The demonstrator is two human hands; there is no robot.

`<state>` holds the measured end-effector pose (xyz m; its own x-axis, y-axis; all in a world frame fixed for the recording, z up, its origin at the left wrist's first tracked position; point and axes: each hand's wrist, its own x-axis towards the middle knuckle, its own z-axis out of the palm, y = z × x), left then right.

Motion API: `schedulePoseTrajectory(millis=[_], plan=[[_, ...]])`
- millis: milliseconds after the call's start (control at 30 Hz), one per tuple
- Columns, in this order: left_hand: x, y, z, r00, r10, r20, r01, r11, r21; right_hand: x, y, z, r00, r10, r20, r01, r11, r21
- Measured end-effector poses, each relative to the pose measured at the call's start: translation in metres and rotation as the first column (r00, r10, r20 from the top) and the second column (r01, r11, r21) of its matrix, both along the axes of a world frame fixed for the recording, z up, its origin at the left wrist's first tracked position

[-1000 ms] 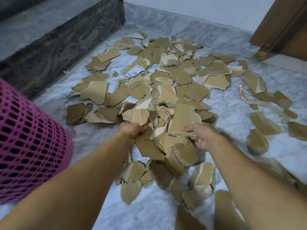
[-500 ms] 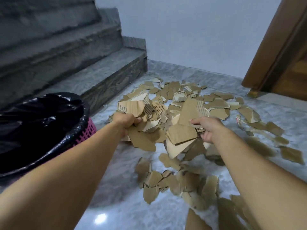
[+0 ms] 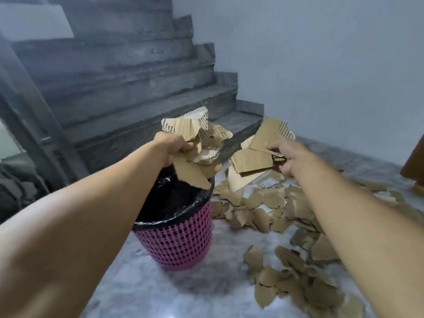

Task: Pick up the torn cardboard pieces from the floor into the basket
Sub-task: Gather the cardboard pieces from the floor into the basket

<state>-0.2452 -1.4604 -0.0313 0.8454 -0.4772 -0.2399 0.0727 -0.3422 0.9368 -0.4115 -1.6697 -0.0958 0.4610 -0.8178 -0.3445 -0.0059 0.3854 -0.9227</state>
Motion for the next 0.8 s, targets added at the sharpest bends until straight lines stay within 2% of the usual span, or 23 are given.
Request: schedulePoseTrajectory(millis=[133, 300, 400, 467, 533, 633, 700, 800], plan=[[0.042, 0.032, -0.003, 0.998, 0.059, 0.033, -0.061, 0.998, 0.036, 0.067, 0.034, 0.006, 0.997, 0.068, 0.027, -0.068, 0.998, 0.000], [0.085, 0.057, -0.043, 0.990, 0.135, 0.038, -0.138, 0.985, 0.106, 0.139, 0.067, -0.025, 0.995, 0.089, 0.055, -0.088, 0.996, -0.014], [0.109, 0.062, -0.081, 0.985, 0.174, 0.015, -0.175, 0.977, 0.125, 0.164, 0.086, -0.050, 0.996, 0.074, -0.042, -0.078, 0.991, -0.108], [0.119, 0.064, -0.104, 0.983, 0.181, 0.005, -0.180, 0.974, 0.135, 0.176, 0.095, -0.067, 0.983, 0.138, -0.125, -0.155, 0.978, -0.139], [0.124, 0.065, -0.123, 0.986, 0.164, 0.006, -0.163, 0.973, 0.161, 0.181, 0.098, -0.082, 0.952, 0.219, -0.214, -0.253, 0.956, -0.146], [0.128, 0.066, -0.144, 0.998, 0.054, -0.012, -0.049, 0.961, 0.271, 0.184, 0.098, -0.096, 0.914, 0.271, -0.302, -0.329, 0.930, -0.162], [0.127, 0.065, -0.150, 1.000, -0.008, -0.006, 0.009, 0.938, 0.346, 0.182, 0.095, -0.096, 0.920, 0.258, -0.294, -0.312, 0.938, -0.153], [0.121, 0.059, -0.149, 0.997, -0.062, 0.040, 0.040, 0.916, 0.398, 0.168, 0.086, -0.089, 0.949, 0.240, -0.203, -0.267, 0.957, -0.117]])
